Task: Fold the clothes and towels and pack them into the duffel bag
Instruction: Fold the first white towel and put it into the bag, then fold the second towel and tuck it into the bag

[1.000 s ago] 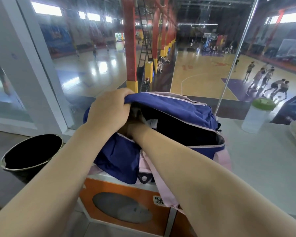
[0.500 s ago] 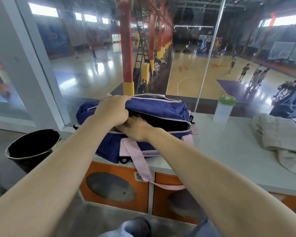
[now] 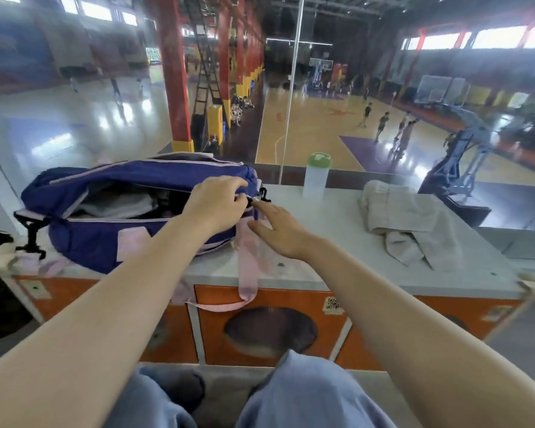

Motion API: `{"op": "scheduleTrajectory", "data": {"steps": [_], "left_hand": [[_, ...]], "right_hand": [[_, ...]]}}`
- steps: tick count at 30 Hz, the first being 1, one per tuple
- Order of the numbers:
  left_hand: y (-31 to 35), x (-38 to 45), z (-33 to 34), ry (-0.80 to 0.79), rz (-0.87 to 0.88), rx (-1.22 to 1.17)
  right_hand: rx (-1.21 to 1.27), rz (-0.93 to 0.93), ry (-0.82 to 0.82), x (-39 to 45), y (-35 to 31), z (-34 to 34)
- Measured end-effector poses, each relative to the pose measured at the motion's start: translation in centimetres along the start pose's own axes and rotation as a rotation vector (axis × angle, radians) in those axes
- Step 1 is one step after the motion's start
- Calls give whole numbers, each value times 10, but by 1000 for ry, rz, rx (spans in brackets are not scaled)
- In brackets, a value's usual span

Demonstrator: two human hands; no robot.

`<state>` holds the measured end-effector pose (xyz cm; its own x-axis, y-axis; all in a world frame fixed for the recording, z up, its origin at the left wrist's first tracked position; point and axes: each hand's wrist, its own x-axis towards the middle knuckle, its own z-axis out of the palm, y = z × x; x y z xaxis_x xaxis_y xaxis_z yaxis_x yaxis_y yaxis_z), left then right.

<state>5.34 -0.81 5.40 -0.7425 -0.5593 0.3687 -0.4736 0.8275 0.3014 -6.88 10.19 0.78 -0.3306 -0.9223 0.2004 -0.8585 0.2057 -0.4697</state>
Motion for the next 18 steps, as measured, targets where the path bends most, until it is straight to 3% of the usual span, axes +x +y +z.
{"op": "scheduleTrajectory", "data": {"steps": [5, 11, 14, 18], "left_hand": [[52, 5, 48, -98, 47, -99], [84, 7, 92, -215, 81, -176], [86, 10, 104, -254, 77, -207], [84, 14, 116, -299, 41, -211]], "right_hand": [[-95, 297, 45, -48, 86, -44], [-373, 602, 300, -82, 174, -90], [-506, 763, 221, -90, 207, -97], [-443, 814, 83, -94, 229, -84]]}}
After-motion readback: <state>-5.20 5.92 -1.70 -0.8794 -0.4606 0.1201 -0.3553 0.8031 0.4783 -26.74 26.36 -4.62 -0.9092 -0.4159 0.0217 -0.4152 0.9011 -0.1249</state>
